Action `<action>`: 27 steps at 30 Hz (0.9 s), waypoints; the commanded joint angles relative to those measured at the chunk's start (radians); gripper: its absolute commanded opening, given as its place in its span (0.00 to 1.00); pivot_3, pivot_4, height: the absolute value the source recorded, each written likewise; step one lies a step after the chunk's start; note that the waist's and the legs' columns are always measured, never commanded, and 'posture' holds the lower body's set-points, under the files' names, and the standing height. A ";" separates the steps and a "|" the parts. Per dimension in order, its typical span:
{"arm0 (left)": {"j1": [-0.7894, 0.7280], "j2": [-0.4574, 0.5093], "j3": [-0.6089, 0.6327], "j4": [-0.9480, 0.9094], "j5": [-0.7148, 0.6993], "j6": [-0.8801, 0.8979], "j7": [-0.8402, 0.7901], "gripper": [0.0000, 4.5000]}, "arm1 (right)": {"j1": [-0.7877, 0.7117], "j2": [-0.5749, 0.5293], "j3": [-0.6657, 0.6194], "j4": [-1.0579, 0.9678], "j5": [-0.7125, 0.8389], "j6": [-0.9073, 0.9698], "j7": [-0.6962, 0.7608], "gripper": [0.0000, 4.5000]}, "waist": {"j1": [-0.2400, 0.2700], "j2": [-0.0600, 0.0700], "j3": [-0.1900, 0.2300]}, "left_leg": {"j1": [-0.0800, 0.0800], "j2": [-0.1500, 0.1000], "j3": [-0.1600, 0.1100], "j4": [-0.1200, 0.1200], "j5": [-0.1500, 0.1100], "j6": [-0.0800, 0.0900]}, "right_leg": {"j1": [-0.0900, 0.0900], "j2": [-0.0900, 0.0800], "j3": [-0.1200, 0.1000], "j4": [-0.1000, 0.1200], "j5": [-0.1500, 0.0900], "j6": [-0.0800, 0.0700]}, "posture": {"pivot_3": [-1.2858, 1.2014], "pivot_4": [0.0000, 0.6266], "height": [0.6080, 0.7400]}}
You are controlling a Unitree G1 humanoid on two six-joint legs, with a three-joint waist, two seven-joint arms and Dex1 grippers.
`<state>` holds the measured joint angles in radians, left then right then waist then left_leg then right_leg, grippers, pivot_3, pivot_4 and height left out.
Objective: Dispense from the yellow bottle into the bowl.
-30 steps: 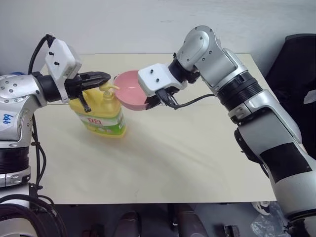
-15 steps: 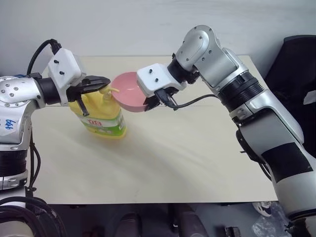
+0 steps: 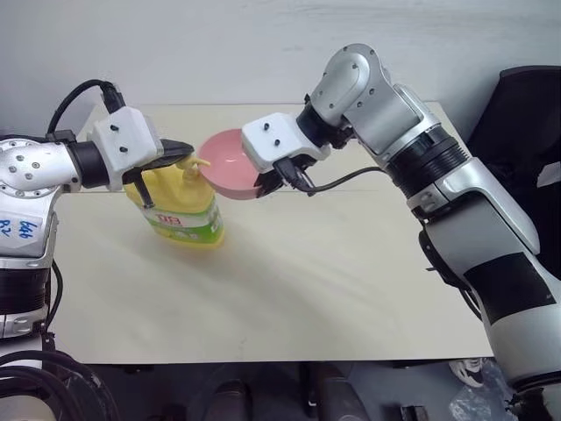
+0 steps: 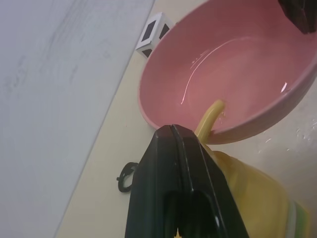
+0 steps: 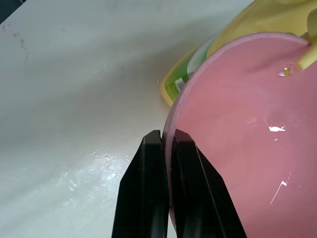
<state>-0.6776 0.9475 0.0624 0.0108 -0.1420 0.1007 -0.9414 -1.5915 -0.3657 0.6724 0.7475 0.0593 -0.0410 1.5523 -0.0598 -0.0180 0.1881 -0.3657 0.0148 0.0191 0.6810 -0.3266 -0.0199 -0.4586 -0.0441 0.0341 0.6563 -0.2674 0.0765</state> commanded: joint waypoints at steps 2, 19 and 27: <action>0.102 -0.010 -0.134 0.087 0.099 0.003 -0.059 0.00 | -0.049 0.000 -0.018 -0.041 0.024 0.002 0.062 0.00 | 0.000 0.000 -0.001 | 0.000 0.000 0.000 0.000 0.000 0.000 | 0.000 0.000 0.000 0.000 0.000 0.000 | 0.52 0.24 1.00; -0.144 -0.015 0.162 -0.010 -0.300 0.558 -0.039 0.25 | -0.004 -0.050 -0.025 -0.088 0.048 0.009 0.062 0.00 | -0.001 -0.001 0.000 | 0.006 0.001 -0.005 -0.004 -0.001 0.002 | 0.010 0.001 -0.002 -0.003 -0.001 -0.001 | 0.52 0.24 1.00; -0.040 0.196 0.471 -0.192 -0.600 0.865 -0.148 0.80 | 0.169 -0.176 -0.058 -0.288 0.067 0.050 0.062 0.00 | 0.002 -0.002 0.000 | -0.028 0.001 -0.008 0.001 0.002 -0.008 | -0.022 -0.002 -0.001 -0.002 0.000 0.000 | 0.52 0.24 1.00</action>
<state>-0.7343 1.1080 0.4428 -0.1228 -0.6676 0.9052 -1.0641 -1.4278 -0.5174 0.6617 0.5365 0.1102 0.0016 1.5527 -0.0574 -0.0203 0.1878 -0.3942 0.0155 0.0106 0.6823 -0.3245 -0.0279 -0.4801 -0.0458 0.0330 0.6549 -0.2678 0.0761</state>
